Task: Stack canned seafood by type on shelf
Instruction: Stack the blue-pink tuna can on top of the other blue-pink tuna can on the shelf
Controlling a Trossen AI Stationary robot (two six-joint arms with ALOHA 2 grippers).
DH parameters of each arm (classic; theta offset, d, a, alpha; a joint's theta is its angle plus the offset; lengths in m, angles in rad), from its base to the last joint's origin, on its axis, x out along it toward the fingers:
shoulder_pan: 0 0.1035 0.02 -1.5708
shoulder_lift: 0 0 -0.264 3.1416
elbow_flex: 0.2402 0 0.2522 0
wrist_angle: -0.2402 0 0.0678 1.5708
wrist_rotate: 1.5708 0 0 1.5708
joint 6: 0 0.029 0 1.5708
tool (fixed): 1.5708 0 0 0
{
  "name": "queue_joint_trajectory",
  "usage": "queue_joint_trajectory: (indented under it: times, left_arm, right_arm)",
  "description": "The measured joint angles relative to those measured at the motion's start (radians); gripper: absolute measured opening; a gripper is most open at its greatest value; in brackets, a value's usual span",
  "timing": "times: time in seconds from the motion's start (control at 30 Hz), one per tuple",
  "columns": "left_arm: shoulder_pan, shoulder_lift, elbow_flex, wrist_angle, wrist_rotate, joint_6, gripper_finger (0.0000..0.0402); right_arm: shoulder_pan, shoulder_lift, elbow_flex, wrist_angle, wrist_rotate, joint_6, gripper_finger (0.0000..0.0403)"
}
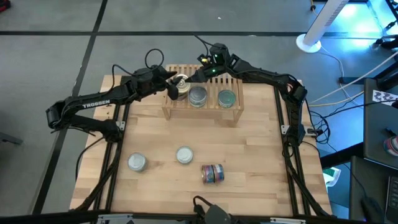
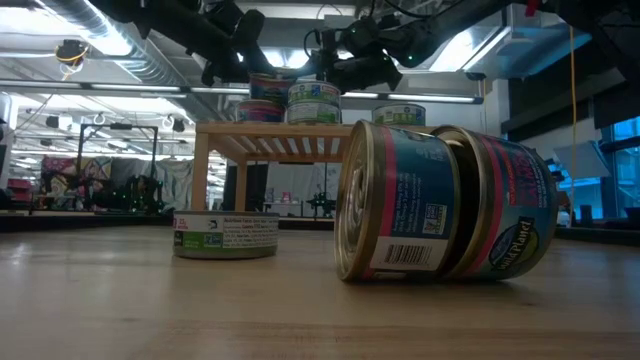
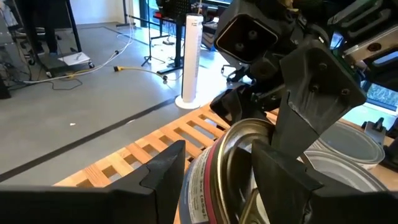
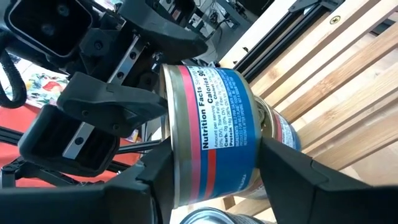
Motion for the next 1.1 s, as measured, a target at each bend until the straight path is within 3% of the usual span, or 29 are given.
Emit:
queue_joint_trajectory:
  times: [0.33,1.1]
  left_arm:
    - [-0.003,0.0,0.0,-0.01,-0.003,0.001,0.0155]
    - [-0.004,-0.007,0.002,-0.072,-0.002,-0.005,0.0148]
  right_arm:
    - [0.0,-0.001,0.0,0.007,0.011,0.002,0.0241]
    - [0.0,-0.001,0.0,0.002,0.015,0.005,0.0244]
